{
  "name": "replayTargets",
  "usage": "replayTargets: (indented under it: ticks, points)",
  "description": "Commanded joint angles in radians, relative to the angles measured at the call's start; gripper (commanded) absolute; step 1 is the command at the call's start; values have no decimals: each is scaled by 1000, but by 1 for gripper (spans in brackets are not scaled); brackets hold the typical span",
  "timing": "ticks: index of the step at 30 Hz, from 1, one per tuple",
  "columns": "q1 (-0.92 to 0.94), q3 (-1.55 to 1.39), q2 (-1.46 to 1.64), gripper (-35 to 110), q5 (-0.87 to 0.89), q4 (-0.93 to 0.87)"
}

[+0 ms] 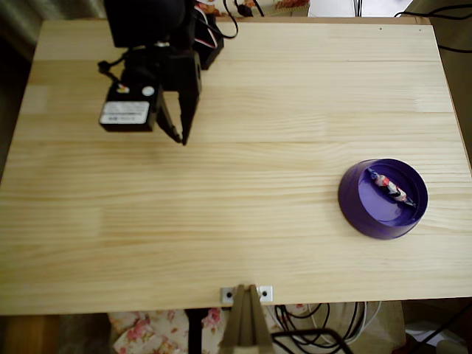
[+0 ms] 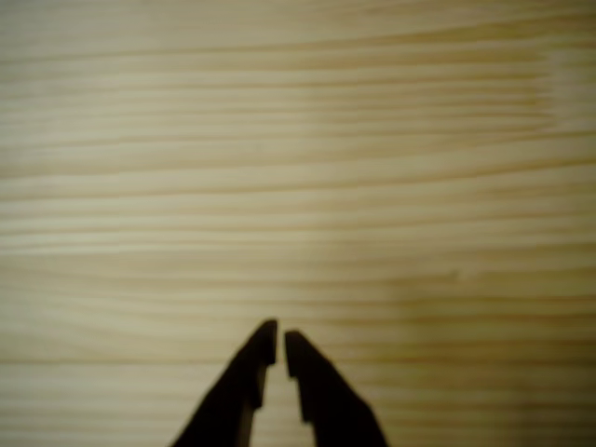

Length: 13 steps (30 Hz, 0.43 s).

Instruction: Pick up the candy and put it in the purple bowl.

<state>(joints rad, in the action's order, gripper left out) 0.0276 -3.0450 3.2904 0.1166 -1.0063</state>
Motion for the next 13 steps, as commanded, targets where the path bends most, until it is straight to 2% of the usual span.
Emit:
replayTargets:
  ticks: [1,13]
  points:
    - [25,17,9,-1,3,18]
    - [-28,15,9,0,-55,18]
